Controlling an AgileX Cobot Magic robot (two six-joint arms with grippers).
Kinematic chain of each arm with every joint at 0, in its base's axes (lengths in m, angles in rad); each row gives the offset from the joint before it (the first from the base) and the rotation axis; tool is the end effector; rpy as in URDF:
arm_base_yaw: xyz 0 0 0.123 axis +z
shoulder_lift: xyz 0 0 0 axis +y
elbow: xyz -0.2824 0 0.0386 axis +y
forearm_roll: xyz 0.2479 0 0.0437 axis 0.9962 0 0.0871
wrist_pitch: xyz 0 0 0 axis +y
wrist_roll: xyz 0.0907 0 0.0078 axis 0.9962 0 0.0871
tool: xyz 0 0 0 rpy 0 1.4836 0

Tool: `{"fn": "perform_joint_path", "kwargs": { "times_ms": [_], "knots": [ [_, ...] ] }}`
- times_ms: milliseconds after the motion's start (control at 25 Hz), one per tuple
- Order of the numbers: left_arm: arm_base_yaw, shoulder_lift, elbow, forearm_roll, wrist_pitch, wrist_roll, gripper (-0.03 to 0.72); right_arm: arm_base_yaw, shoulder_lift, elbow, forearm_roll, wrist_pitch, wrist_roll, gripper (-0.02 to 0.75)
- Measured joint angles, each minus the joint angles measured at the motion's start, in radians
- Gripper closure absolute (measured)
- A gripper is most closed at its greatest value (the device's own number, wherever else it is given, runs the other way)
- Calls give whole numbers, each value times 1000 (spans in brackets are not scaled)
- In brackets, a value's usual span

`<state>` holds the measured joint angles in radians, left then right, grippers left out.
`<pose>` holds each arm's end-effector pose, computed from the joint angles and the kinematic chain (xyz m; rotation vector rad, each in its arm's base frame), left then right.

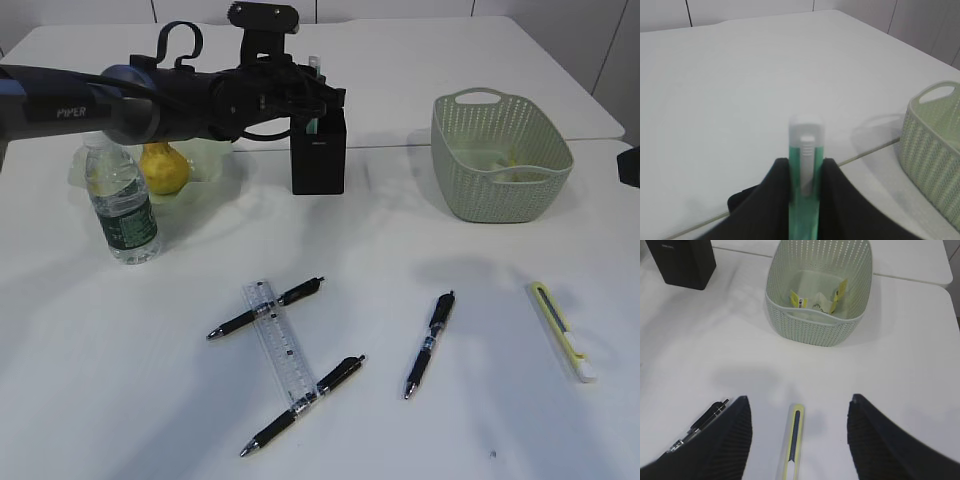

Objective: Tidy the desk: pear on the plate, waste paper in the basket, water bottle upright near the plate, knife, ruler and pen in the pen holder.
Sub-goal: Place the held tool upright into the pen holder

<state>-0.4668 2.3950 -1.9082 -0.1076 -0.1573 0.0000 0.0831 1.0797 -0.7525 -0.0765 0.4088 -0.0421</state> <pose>0.5020 -0.2513 0.1871 0.3165 1.8038 -0.3901 0.2216 0.0157 0.2969 -0.1997 2.2096 -0.0498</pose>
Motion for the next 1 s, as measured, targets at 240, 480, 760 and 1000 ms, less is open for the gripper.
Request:
{"fn": "perform_joint_path", "kwargs": {
  "times_ms": [240, 480, 760, 1000],
  "knots": [
    [0, 0, 0, 2, -1, 0, 570, 0, 0, 0, 0, 0, 0, 260],
    [0, 0, 0, 2, -4, 0, 564, 0, 0, 0, 0, 0, 0, 260],
    [0, 0, 0, 0, 0, 0, 461, 0, 0, 0, 2, -4, 0, 260],
    [6, 0, 0, 0, 7, 0, 395, 0, 0, 0, 22, -4, 0, 260]
  ]
}}
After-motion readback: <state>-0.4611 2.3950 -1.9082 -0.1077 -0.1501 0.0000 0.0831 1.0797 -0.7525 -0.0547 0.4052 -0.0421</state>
